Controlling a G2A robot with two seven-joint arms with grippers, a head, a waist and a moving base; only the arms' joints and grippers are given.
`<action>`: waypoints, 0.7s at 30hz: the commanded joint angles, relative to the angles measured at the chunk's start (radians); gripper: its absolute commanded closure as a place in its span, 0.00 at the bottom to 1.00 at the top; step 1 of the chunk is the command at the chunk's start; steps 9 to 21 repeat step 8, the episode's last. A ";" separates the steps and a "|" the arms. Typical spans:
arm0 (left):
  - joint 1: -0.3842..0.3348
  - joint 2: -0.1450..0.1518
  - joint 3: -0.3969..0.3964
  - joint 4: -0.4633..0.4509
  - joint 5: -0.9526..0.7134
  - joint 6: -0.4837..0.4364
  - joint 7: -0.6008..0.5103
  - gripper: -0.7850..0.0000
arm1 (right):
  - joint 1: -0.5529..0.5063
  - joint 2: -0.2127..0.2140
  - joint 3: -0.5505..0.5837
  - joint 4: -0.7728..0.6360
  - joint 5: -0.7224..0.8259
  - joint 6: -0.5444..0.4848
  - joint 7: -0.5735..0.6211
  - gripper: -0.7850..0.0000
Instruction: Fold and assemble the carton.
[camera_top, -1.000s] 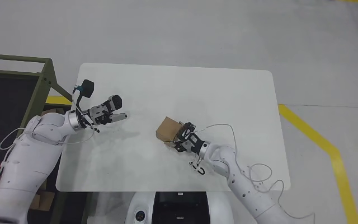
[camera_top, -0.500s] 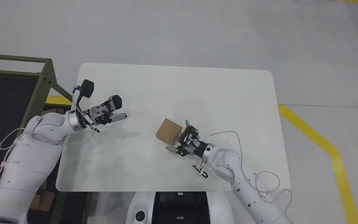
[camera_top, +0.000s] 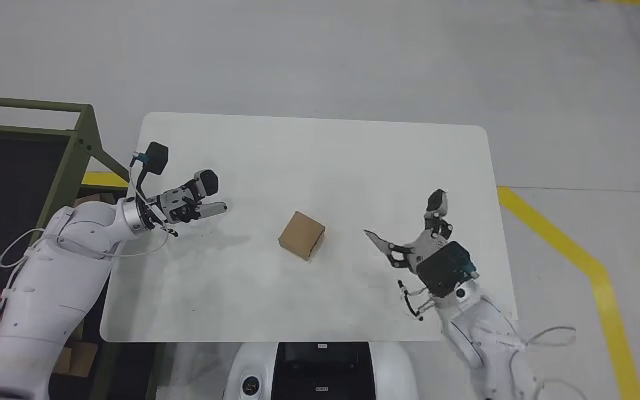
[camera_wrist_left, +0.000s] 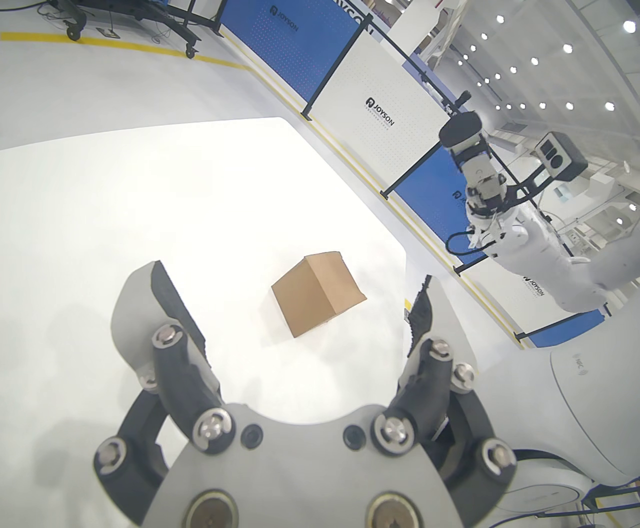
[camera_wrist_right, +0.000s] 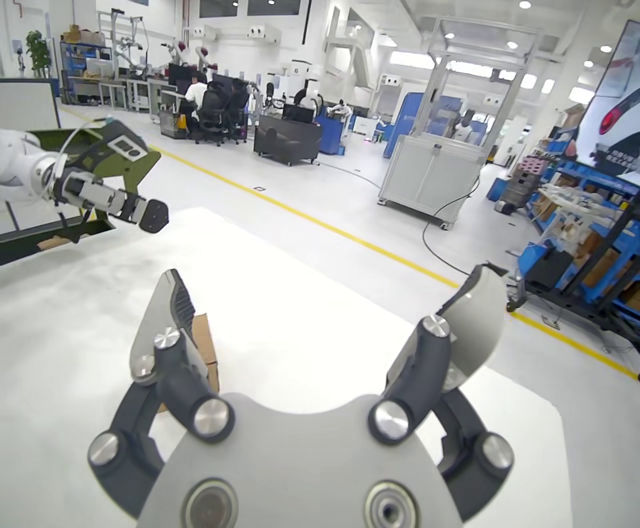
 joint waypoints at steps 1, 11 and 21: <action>0.000 0.000 0.000 0.000 0.000 0.000 0.000 0.00 | -0.007 0.001 0.025 -0.017 0.032 -0.001 0.006 0.00; 0.000 0.000 0.000 0.000 0.000 0.000 0.000 0.00 | -0.007 0.001 0.025 -0.017 0.031 -0.001 0.006 0.00; 0.000 0.000 0.000 0.000 0.000 0.000 0.000 0.00 | -0.007 0.001 0.025 -0.017 0.031 -0.001 0.006 0.00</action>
